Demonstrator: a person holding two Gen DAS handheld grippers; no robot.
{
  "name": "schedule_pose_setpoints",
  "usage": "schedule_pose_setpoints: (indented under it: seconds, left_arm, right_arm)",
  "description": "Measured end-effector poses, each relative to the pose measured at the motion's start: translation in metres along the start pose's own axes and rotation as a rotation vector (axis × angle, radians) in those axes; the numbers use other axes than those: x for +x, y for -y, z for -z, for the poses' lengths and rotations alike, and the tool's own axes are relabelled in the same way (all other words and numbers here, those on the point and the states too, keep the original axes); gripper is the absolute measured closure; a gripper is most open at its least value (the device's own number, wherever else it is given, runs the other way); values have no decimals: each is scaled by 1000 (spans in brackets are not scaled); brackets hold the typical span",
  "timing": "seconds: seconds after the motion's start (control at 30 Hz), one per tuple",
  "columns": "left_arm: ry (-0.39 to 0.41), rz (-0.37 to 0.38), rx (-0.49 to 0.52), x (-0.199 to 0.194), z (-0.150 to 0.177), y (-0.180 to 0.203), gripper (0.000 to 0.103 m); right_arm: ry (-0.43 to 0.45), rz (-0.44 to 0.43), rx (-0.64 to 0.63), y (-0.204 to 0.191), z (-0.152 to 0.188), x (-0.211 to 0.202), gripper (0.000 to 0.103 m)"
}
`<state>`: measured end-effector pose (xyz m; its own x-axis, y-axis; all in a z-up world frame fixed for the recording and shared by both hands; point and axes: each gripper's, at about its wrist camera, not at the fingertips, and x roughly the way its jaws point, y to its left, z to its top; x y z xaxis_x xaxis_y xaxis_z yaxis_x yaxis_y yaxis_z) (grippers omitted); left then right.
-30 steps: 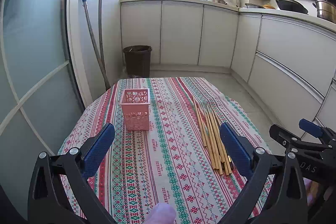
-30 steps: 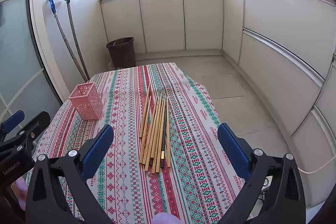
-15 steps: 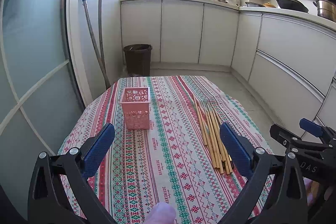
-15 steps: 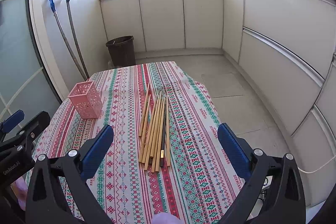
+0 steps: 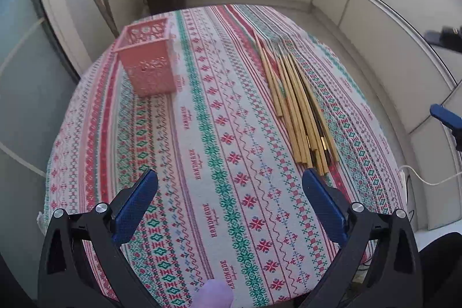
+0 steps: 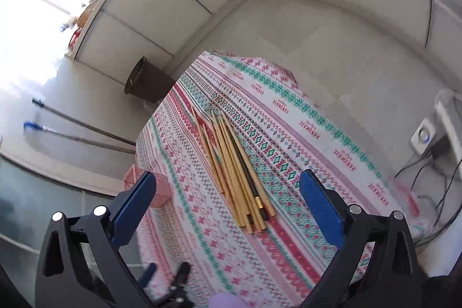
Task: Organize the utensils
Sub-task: 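Reach the left gripper to the chopstick pile and close on one chopstick, then close the right gripper on a chopstick from the pile while the left gripper holds its chopstick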
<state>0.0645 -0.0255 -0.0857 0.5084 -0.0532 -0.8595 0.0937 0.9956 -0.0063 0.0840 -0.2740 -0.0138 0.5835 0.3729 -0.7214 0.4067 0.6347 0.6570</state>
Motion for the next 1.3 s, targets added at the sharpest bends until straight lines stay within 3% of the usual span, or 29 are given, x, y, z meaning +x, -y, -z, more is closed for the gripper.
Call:
schedule_pose_setpoints:
  seconds: [0.03,0.13,0.27,0.3,0.4,0.53,0.67,0.77,0.87,1.0,1.03,1.07,1.1,1.23,1.3]
  left_arm:
    - [-32,-4,23,5,-5,4,7]
    - [-27,7,56,19,-35,19,7]
    - [-63,61,12,55,-94,29,8]
    - [-75,71,-9,66,-108,30,8]
    - [-108,78,-51,100,-146,32,18]
    - [-104,52,-88,142,-187,29,35]
    - [-84,37,-137,179,-217,21,40]
    - [-93,17,-147,199,-225,21,45]
    - [-81,1,-86,210,-229,33,53]
    - [-106,-82,-24,224,-228,41,75]
    - [-103,-87,-17,224,-227,40,81]
    - [-100,-85,-15,223,-227,38,94]
    - [-102,-90,-15,222,-227,35,97]
    - [-82,-49,-36,204,-210,15,99]
    - [-68,-11,-37,185,-199,7,99]
  right_arm:
    - [-44,-20,71,5,-9,9,7]
    - [-49,-46,156,23,-23,27,7]
    - [-92,4,200,49,-22,56,7]
    - [-121,-22,220,54,-23,64,7]
    - [-228,-71,229,55,-21,86,7]
    - [-269,-88,224,53,-23,97,7]
    - [-292,-126,248,55,-28,102,7]
    - [-312,-122,266,57,-28,108,7]
    - [-349,-124,273,56,-25,119,7]
    - [-354,-112,246,52,-23,121,7]
    - [-342,-104,239,51,-24,120,7]
    - [-333,-100,233,50,-25,120,7]
    - [-328,-96,229,50,-26,120,7]
    - [-308,-65,214,50,-31,123,7]
    - [-271,-88,238,57,-34,121,7]
